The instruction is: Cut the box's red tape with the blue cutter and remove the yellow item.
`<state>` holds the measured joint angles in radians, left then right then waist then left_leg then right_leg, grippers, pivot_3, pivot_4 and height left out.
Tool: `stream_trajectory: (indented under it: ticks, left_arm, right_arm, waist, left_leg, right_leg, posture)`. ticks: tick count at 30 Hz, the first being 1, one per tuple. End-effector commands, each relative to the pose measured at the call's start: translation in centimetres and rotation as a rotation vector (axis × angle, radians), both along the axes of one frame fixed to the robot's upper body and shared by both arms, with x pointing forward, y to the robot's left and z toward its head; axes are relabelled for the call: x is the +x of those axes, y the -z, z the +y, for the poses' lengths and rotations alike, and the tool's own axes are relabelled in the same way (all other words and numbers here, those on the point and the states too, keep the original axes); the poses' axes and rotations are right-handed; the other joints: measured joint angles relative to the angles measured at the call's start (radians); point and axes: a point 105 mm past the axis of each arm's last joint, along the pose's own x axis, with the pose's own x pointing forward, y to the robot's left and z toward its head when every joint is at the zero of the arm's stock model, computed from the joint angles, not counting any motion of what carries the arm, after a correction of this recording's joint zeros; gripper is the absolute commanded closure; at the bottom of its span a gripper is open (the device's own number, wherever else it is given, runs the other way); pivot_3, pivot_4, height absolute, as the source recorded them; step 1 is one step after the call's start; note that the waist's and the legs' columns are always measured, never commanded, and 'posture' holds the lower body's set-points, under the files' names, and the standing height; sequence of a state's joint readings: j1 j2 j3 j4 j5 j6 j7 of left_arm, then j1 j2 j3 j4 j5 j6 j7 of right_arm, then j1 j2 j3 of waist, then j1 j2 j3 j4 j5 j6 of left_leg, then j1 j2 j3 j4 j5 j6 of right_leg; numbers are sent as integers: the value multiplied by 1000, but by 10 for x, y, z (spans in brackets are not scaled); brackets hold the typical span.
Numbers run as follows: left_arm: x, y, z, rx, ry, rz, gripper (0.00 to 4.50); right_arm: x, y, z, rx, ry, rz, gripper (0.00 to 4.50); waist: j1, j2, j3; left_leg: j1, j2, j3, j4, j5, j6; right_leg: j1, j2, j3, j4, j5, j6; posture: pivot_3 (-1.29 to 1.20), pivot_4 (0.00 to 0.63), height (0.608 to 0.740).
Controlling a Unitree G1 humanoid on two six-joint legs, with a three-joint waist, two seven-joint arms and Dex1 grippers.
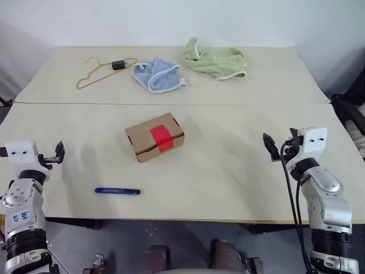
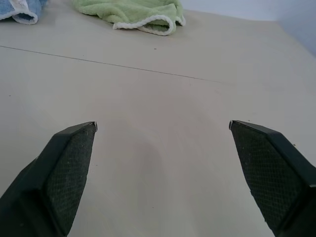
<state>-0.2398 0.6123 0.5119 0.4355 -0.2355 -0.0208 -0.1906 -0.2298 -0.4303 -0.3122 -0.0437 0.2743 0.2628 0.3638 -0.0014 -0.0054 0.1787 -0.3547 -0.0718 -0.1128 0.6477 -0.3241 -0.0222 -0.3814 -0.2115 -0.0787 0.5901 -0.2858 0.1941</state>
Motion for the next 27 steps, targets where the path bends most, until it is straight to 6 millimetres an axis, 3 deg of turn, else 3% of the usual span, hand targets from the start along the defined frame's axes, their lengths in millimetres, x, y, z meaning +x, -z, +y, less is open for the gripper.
stream_trajectory:
  ticks: [1, 10, 13, 14, 17, 21, 27]
  left_arm:
    - [-2, -21, 8, 32, -42, -62, 15]
    - [1, -26, 13, 66, -93, -46, 15]
    - [11, -26, -1, 45, -17, -39, 15]
    - [14, -25, -6, 33, 7, -39, 4]
    - [22, -20, -10, -40, 23, -6, 630]
    - [33, -15, -37, -139, 227, 42, 1924]
    - [38, -14, -55, -205, 390, 106, 3891]
  right_arm:
    - [-2, -19, -3, -30, 5, -61, 0]
    - [-1, -24, -1, -57, 35, -12, 0]
    - [6, -21, 7, -75, 12, 41, 0]
    - [8, -20, 8, -72, 9, 58, 180]
    - [13, -29, 18, -78, -32, 38, 965]
    - [23, -38, 49, -86, -173, 61, 2403]
    - [36, -37, 88, -89, -357, 161, 4495]
  waist:
    - [0, 0, 0]
    - [0, 0, 0]
    - [-1, 0, 0]
    - [0, 0, 0]
    - [0, 0, 0]
    - [-4, 0, 0]
    - [-10, 0, 0]
  left_leg:
    - [0, 0, 0, 0, 0, 0]
    - [0, 0, 1, 0, 0, 0]
    - [0, 0, 1, 0, 0, 0]
    - [0, 0, 2, 0, 0, 0]
    - [0, 1, 2, 1, 0, 0]
    - [-1, 1, 2, 0, 0, 0]
    - [-1, 3, 3, 0, -1, 0]
  right_leg:
    - [0, 0, 0, 0, 0, 0]
    - [-2, 0, 1, 1, 0, 0]
    - [-2, 1, 2, 1, 0, 0]
    - [-2, 1, 2, 1, 0, 0]
    - [-2, 1, 2, 1, 0, -1]
    - [-3, 1, 2, 1, 0, -1]
    - [-4, 4, 3, 1, 1, -1]
  posture:
    - [0, 150, 740]
    - [0, 150, 740]
    - [0, 150, 740]
    - [0, 150, 740]
    - [0, 150, 740]
    - [0, 150, 740]
    - [0, 150, 740]
